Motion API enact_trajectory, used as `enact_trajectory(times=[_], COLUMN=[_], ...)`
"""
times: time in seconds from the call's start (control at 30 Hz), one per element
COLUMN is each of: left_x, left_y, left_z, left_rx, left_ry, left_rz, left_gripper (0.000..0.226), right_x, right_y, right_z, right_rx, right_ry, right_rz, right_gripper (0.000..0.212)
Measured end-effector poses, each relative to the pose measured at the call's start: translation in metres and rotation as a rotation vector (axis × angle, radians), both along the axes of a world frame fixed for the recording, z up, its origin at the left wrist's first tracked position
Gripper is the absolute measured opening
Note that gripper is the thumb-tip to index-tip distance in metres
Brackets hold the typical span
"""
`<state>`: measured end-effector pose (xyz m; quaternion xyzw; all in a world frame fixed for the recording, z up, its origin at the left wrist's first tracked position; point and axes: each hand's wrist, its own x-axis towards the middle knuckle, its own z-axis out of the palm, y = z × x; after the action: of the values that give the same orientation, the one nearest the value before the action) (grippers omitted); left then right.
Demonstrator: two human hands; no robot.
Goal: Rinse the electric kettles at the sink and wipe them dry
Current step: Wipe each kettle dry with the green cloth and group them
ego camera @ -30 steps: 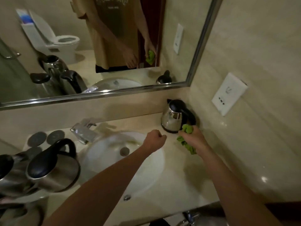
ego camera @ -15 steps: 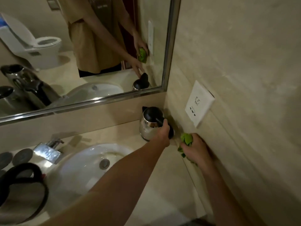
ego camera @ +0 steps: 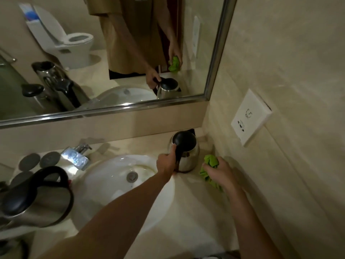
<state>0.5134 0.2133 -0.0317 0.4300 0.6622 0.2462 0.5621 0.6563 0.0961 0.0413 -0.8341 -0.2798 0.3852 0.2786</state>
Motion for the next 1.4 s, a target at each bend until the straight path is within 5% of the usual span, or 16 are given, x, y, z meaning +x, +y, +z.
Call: enact_trajectory(times=[0.5,0.93,1.4], left_x=[-0.187,-0.415,-0.485], left_y=[-0.018,-0.101,-0.165], left_z=[0.01,0.015,0.0], left_rx=[0.237,0.231,0.203], left_ry=[0.034,0.022,-0.064], left_rz=[0.076,0.366,0.604], left_gripper=[0.05,0.047,0.041], right_x=[-0.103,-0.328,-0.428], right_y=[0.005,0.0,-0.015], right_z=[-0.026,-0.031,-0.05], right_rx=[-0.081,-0.105,-0.09], right_ry=[0.064,0.246,-0.076], right_rz=[0.11,0.286,0.43], right_gripper=[0.028,0.023,0.032])
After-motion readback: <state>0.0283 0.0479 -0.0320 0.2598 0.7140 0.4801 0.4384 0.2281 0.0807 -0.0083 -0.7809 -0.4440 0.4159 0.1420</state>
